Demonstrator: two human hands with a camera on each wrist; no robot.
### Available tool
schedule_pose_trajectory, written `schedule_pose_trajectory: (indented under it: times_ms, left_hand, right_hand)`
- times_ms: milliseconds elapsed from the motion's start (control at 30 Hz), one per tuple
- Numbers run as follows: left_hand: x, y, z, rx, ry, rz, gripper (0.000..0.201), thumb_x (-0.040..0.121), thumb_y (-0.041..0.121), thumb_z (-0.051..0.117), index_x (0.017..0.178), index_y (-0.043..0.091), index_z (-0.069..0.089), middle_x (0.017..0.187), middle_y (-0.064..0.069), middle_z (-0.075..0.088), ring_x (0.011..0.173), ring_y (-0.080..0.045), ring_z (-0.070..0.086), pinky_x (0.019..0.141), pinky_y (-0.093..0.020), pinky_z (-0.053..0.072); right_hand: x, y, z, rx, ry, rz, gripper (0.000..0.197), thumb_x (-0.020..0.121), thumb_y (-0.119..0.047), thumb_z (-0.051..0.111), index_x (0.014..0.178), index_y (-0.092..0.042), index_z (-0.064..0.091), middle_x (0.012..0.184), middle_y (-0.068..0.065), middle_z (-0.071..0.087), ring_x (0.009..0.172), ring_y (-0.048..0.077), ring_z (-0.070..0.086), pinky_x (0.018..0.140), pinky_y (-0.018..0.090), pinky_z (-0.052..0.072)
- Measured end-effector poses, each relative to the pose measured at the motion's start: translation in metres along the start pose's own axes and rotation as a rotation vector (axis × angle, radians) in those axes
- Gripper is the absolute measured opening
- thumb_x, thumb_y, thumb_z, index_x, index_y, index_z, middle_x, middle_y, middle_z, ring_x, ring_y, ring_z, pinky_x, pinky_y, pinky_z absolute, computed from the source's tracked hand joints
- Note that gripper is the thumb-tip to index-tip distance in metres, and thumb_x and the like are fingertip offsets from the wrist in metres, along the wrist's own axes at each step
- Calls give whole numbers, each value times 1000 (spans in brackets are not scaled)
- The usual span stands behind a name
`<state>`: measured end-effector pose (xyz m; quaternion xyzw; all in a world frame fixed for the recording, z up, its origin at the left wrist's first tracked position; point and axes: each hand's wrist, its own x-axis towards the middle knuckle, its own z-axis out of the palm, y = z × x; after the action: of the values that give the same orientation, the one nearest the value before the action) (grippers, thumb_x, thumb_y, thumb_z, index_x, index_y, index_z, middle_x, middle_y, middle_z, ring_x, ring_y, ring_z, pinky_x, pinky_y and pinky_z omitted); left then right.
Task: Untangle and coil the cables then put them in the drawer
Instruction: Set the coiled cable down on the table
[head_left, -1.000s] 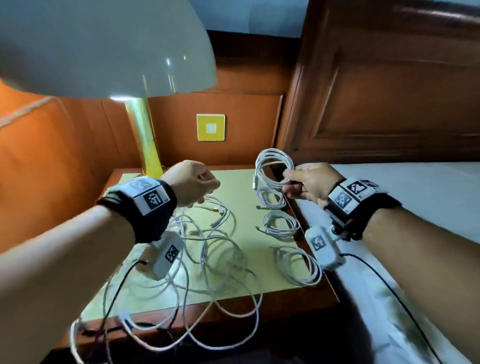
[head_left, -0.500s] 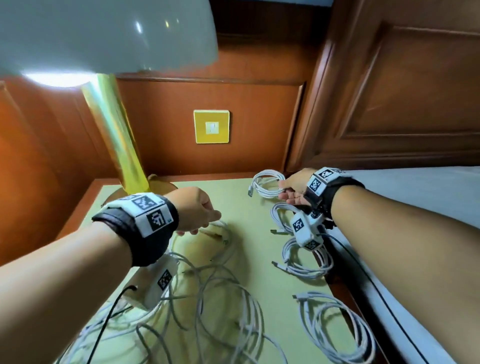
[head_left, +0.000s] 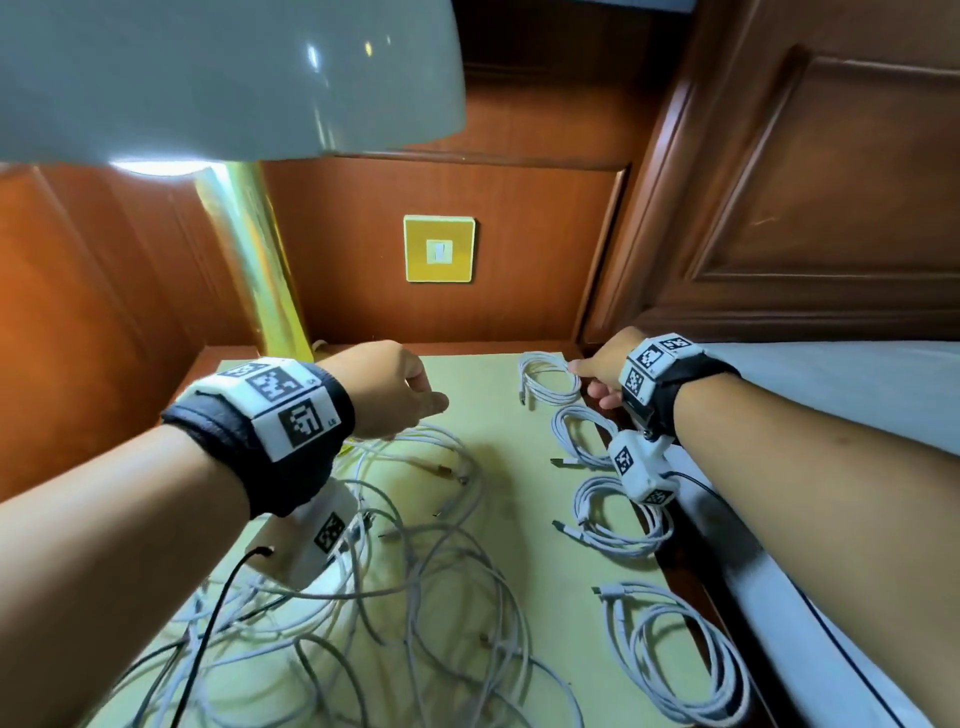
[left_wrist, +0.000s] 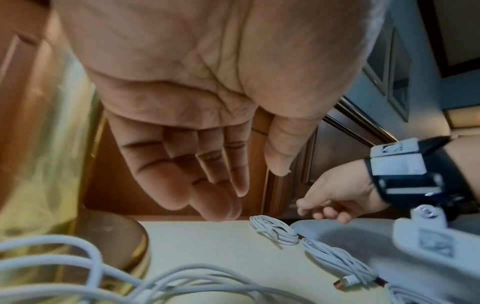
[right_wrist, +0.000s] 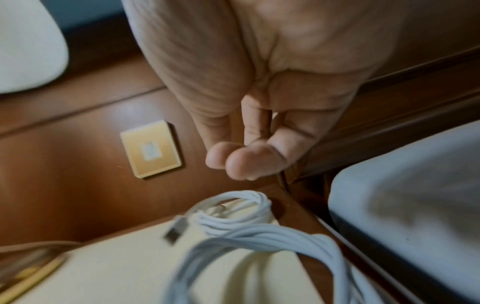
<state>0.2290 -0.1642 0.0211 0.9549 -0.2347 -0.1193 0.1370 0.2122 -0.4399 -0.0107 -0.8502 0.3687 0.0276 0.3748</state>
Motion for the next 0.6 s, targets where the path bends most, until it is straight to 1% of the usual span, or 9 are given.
schedule_pose_trajectory:
  times_ms: [67, 100, 200, 267, 333, 367, 400, 500, 600]
  left_hand:
    - [-15, -2, -7, -8, 31, -4, 31, 94, 47, 61, 79, 21, 66, 76, 4, 70, 68, -13, 63, 70, -29, 53]
    - [-24, -4, -9, -1, 49, -5, 30, 94, 47, 61, 77, 22, 65, 78, 4, 68, 68, -13, 60, 68, -28, 50]
    - [-52, -8, -13, -23, 78, -11, 31, 94, 45, 62, 73, 21, 64, 75, 4, 68, 66, -14, 61, 64, -27, 49]
    - [-76, -8, -16, -73, 88, -13, 32, 94, 43, 63, 72, 19, 65, 72, 3, 68, 65, -14, 63, 62, -26, 49]
    - [-106, -3, -22, -97, 123, -25, 32, 94, 43, 62, 75, 19, 66, 71, 4, 68, 65, -13, 63, 60, -24, 47]
    - [-124, 0, -25, -104, 146, -33, 32, 94, 44, 62, 75, 18, 66, 72, 4, 69, 66, -13, 63, 60, -24, 47]
    - [-142, 2, -28, -125, 161, -44, 32, 94, 43, 62, 76, 18, 67, 73, 3, 70, 68, -16, 65, 62, -24, 48]
    - [-202, 7, -29, -274, 150, -75, 31, 95, 42, 63, 84, 14, 70, 84, -4, 75, 80, -27, 72, 62, -31, 56]
    - [-263, 6, -22, -422, 121, -113, 29, 97, 40, 62, 88, 13, 69, 89, -3, 76, 78, -26, 74, 60, -35, 59]
  right_hand:
    - [-18, -1, -5, -12, -2, -45, 34, 90, -31, 72, 76, -2, 64, 44, 4, 58, 33, 15, 51, 37, 20, 43]
    - [-30, -2, -7, -26, -10, -62, 34, 92, -31, 70, 74, -3, 63, 46, 4, 58, 30, 14, 51, 33, 17, 38]
    - [-68, -6, -12, -26, -42, -108, 35, 95, -29, 62, 72, -4, 59, 50, 4, 56, 29, 16, 50, 33, 16, 34]
    - [-101, -7, -16, 28, -60, -142, 28, 96, -24, 61, 76, -3, 60, 55, 7, 56, 36, 19, 48, 41, 21, 39]
    - [-140, -7, -20, 78, -65, -189, 22, 94, -20, 61, 81, -3, 64, 62, 10, 56, 52, 24, 49, 54, 31, 42]
    - [-162, -5, -22, 95, -68, -211, 21, 94, -19, 61, 84, -2, 65, 66, 12, 56, 58, 26, 49, 57, 33, 42]
    - [-185, -2, -24, 103, -79, -232, 19, 95, -18, 61, 86, -2, 65, 70, 12, 56, 61, 26, 49, 56, 33, 42]
    - [-258, 12, -25, 67, -116, -276, 18, 98, -20, 59, 85, -9, 59, 75, 9, 59, 55, 16, 51, 47, 24, 41]
    - [-319, 31, -17, 133, -122, -322, 24, 97, -24, 62, 77, -11, 58, 75, 7, 65, 53, 13, 56, 45, 22, 43]
